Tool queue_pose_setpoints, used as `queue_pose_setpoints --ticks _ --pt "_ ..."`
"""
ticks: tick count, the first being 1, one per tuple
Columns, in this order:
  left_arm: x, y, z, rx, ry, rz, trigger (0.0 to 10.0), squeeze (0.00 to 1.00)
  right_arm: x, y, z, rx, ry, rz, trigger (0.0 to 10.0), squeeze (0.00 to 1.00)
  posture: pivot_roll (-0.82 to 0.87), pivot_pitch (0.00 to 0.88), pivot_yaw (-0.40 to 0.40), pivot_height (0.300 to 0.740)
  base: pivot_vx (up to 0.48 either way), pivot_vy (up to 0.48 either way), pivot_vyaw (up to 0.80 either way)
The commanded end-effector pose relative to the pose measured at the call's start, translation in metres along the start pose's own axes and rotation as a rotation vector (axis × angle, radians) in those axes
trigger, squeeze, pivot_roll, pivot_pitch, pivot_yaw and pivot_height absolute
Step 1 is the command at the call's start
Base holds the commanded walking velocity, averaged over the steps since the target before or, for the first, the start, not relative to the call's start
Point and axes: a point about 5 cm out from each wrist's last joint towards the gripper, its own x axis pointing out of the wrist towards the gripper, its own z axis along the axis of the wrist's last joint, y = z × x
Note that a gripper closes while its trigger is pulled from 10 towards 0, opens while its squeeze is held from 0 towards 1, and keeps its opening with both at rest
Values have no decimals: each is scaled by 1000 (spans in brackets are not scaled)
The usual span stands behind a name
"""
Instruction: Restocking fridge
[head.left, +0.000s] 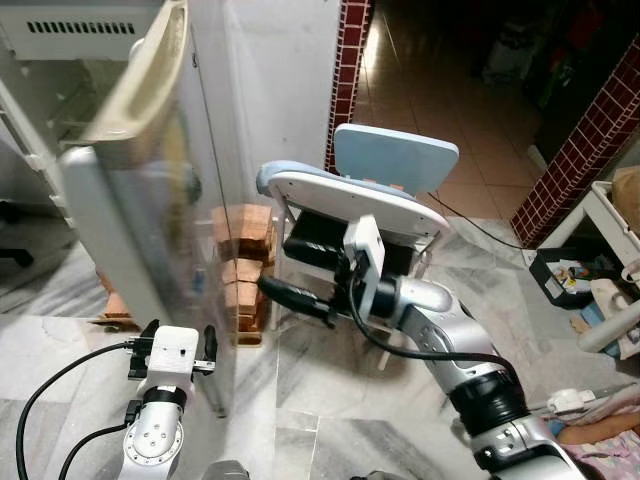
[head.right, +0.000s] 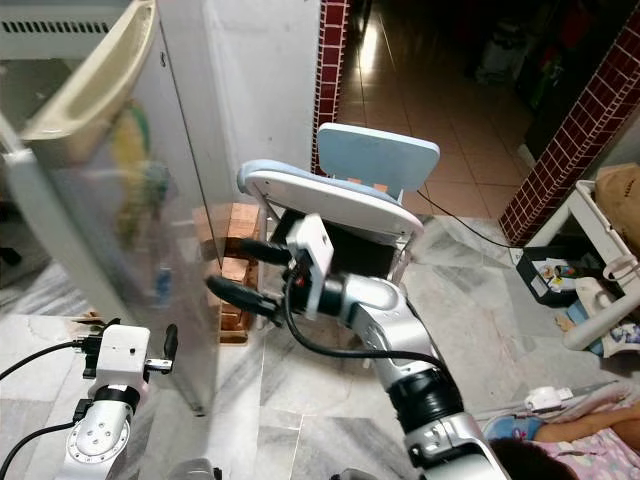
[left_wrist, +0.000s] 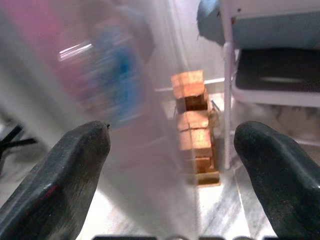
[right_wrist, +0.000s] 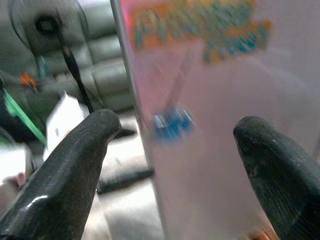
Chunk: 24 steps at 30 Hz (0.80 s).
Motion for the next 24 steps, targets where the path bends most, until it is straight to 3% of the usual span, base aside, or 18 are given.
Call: queue_pose_setpoints --ticks 1,7,8,12,13,14,15,19,21,24 --pt "-1 -1 1 -5 -11 -3 10000 0 -1 0 -3 -41 26 -24 10000 0 71 3 -25 740 0 0 0" --pt "0 8 4 -35 -21 56 10000 0 -9 -15 -19 -106 56 -311 10000 0 72 5 -24 740 0 0 0" --pt "1 10 4 -40 -25 66 10000 0 -12 -19 -19 -137 40 -405 10000 0 69 4 -25 740 0 476 0" --pt "3 12 7 -46 -37 72 10000 0 -15 -21 -20 -128 14 -498 10000 0 66 4 -24 740 0 476 0" --pt "5 16 12 -46 -54 84 10000 0 -23 -24 -21 -125 -12 -609 10000 0 59 2 -22 740 0 476 0" --pt "5 16 12 -46 -54 84 10000 0 -23 -24 -21 -125 -12 -609 10000 0 59 2 -22 740 0 476 0" --pt "7 19 14 -45 -61 92 10000 0 -29 -27 -23 -137 -24 -695 10000 0 59 2 -22 740 0 476 0" --pt "9 24 13 -39 -66 107 10000 0 -43 -33 -30 -159 -14 -840 10000 0 44 0 -18 740 0 477 0" --pt "10 25 13 -39 -68 112 10000 0 -45 -33 -31 -164 -10 -852 10000 0 44 0 -18 740 0 478 0" --pt "12 26 16 -37 -80 119 10000 0 -56 -36 -37 -122 -7 -932 10000 0 36 0 -13 740 0 480 0"
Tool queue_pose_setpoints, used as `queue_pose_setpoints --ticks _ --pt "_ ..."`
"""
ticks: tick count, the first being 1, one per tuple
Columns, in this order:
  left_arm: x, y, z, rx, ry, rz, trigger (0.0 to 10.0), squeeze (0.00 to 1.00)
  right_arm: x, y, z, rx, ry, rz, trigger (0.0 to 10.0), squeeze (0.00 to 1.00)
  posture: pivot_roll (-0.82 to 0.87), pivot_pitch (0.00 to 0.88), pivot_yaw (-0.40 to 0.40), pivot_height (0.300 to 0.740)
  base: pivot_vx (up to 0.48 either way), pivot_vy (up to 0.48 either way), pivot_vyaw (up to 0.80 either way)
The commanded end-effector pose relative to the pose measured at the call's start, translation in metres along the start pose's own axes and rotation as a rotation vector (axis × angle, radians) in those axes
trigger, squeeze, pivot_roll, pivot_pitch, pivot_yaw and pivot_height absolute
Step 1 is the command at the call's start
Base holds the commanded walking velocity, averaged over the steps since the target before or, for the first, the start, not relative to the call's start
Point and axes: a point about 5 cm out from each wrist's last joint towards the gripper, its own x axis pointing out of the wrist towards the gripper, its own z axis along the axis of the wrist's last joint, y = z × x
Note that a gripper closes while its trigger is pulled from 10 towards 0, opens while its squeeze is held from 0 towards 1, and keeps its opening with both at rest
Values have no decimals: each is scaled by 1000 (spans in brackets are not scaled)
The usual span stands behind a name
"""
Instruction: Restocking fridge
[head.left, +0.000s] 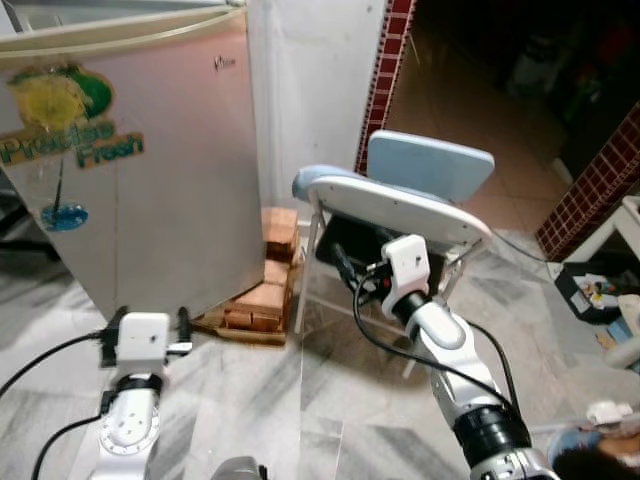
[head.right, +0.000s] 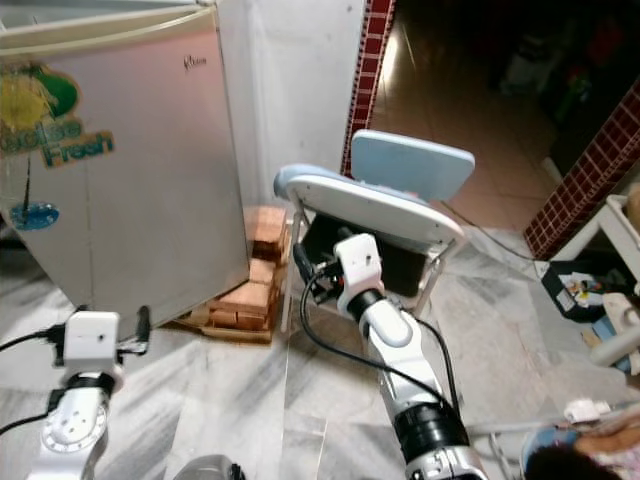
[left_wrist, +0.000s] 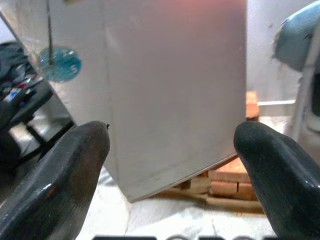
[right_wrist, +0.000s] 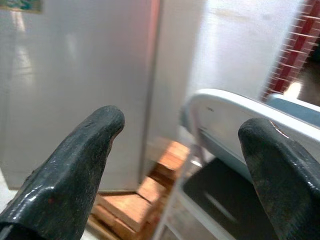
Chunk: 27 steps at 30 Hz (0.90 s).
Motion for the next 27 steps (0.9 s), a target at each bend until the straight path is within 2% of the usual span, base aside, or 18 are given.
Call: queue_pose_setpoints --ticks 1,4,9,27 --pt "3 -7 4 -12 -23 -15 10000 0 -7 -18 -9 28 36 -109 10000 0 36 0 -13 740 0 480 0" --pt "7 -9 8 -19 -34 -19 10000 0 -6 -24 -10 17 41 -176 10000 0 28 0 -6 740 0 480 0" --pt "9 -15 11 -11 -52 -51 10000 0 -3 -28 -11 24 48 -216 10000 0 24 0 -3 740 0 480 0" --pt "7 -17 5 -16 -37 -58 10000 0 -5 -28 -17 44 60 -241 10000 0 14 0 4 740 0 480 0"
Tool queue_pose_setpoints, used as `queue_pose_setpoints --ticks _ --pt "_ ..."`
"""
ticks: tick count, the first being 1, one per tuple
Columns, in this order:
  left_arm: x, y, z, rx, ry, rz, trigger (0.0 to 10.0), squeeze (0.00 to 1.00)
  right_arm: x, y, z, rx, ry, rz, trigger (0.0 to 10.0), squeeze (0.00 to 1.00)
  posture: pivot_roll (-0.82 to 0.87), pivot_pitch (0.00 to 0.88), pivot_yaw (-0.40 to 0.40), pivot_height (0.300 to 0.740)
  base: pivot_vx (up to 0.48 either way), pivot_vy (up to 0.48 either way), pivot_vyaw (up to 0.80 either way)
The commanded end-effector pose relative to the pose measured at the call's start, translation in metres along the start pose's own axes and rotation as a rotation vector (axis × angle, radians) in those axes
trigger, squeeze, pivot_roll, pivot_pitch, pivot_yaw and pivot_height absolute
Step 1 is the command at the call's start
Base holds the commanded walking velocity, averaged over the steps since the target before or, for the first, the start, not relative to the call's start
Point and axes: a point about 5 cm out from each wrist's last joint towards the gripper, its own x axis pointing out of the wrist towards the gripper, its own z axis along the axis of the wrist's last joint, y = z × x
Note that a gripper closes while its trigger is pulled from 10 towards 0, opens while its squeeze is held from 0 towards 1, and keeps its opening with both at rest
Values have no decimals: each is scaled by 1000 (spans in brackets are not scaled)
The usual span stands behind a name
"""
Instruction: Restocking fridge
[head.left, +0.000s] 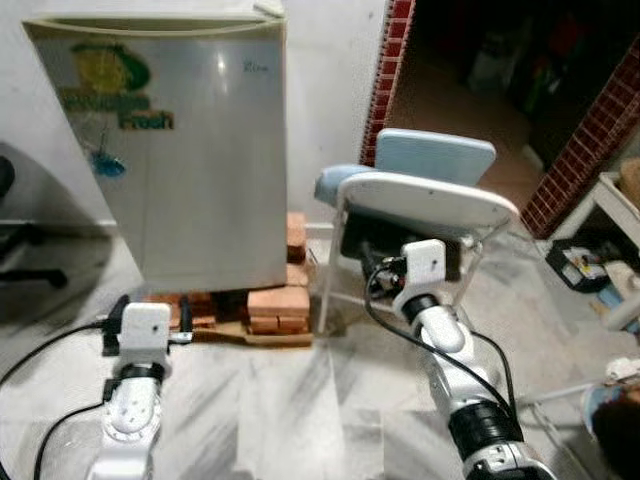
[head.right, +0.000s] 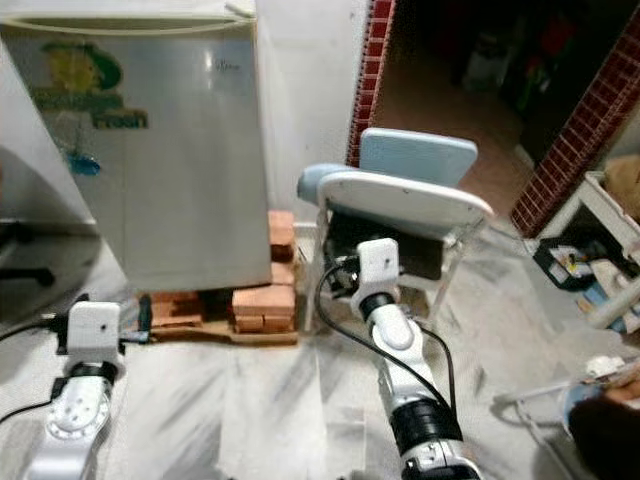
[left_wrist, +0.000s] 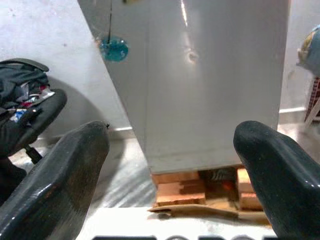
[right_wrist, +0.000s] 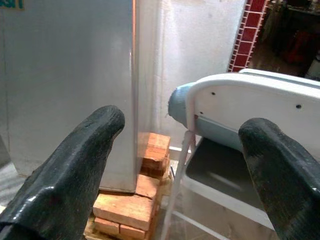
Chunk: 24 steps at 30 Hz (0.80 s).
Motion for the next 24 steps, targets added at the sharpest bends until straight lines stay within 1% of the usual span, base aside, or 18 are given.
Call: queue_pose_setpoints --ticks 1,6,12,19,21,24 --pt "0 -9 1 -13 -5 -31 10000 0 -6 -13 -4 -9 10 -37 10000 0 14 0 4 740 0 480 -438" --pt "-3 -11 1 -17 -2 -39 10000 0 -10 -12 -8 -1 23 -37 10000 0 15 0 0 740 0 480 -501" --pt "-1 -11 3 -17 -6 -43 10000 0 -9 -10 -8 -2 24 -33 10000 0 15 0 0 740 0 480 -785" --pt "1 -9 2 -13 -7 -48 10000 0 -9 -13 -8 -1 30 -43 10000 0 15 0 0 740 0 461 -800" --pt "1 -10 2 -14 -6 -51 10000 0 -9 -13 -9 0 34 -43 10000 0 14 0 2 740 0 261 -800" --pt "1 -11 2 -16 -8 -61 10000 0 -10 -12 -10 2 37 -43 10000 0 15 0 2 740 0 0 -800"
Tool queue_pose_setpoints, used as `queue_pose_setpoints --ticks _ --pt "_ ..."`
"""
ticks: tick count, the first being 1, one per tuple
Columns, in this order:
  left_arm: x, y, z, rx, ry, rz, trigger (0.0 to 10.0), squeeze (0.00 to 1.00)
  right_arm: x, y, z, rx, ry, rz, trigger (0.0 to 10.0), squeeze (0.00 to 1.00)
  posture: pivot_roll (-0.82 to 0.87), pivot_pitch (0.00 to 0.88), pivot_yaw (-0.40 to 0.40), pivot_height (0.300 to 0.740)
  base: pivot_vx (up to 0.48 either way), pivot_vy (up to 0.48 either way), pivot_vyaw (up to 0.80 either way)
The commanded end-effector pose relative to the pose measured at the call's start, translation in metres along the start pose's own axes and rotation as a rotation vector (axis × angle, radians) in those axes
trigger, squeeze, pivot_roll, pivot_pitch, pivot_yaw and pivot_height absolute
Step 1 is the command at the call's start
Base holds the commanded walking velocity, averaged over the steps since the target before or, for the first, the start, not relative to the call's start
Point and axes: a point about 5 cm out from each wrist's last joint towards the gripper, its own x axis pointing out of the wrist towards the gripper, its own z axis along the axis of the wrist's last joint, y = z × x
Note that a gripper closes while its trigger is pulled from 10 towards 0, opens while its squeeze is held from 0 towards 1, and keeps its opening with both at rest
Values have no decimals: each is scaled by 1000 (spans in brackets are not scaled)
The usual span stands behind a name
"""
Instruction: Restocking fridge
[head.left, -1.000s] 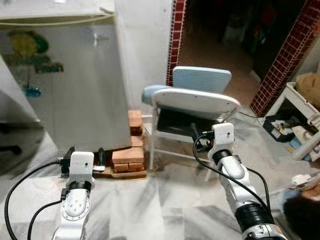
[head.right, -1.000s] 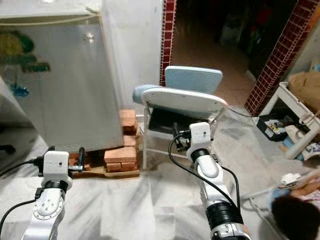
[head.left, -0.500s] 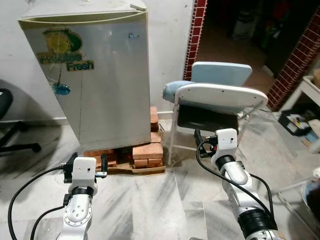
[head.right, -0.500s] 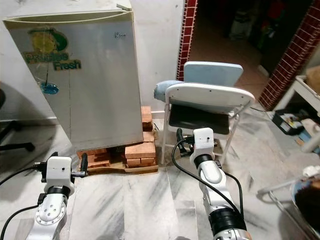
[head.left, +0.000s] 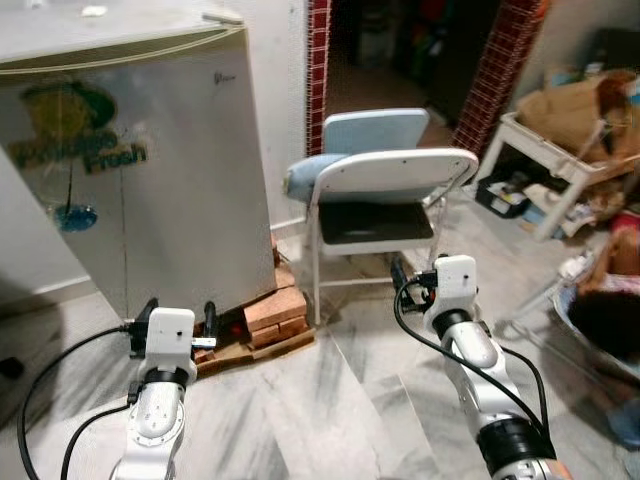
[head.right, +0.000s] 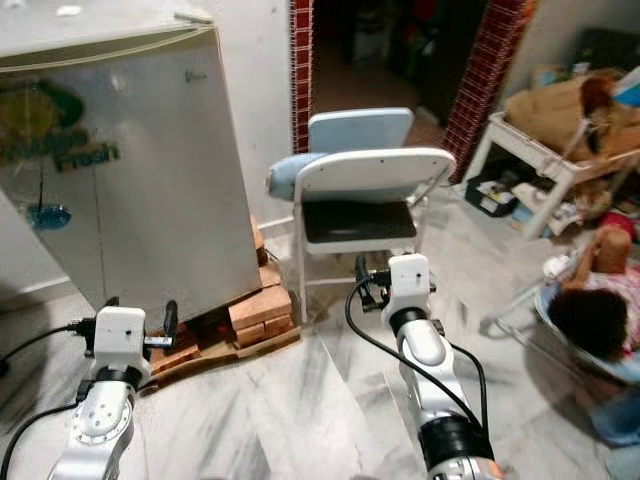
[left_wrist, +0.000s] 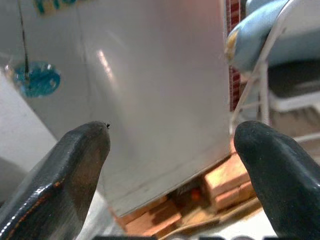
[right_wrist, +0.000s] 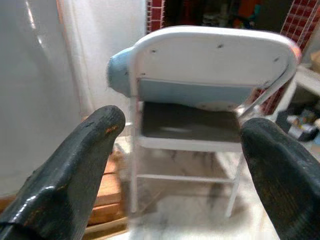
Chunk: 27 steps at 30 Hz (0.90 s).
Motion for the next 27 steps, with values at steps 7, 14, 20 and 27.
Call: queue_pose_setpoints --ticks 7,14,20,27 --pt "3 -5 4 -17 -11 -21 10000 0 3 -8 5 -15 -7 -18 10000 0 18 0 2 740 0 211 -800" --pt "3 -7 7 -46 -9 -34 10000 0 3 -8 4 -14 1 -21 10000 0 19 0 3 740 0 35 -800" --pt "4 -10 6 -82 14 -43 10000 0 3 -8 4 -14 7 -23 10000 0 18 0 3 740 0 0 -800" --pt "5 -9 6 -83 34 -30 10000 0 4 -9 3 -12 14 -29 10000 0 16 0 5 740 -35 0 -800"
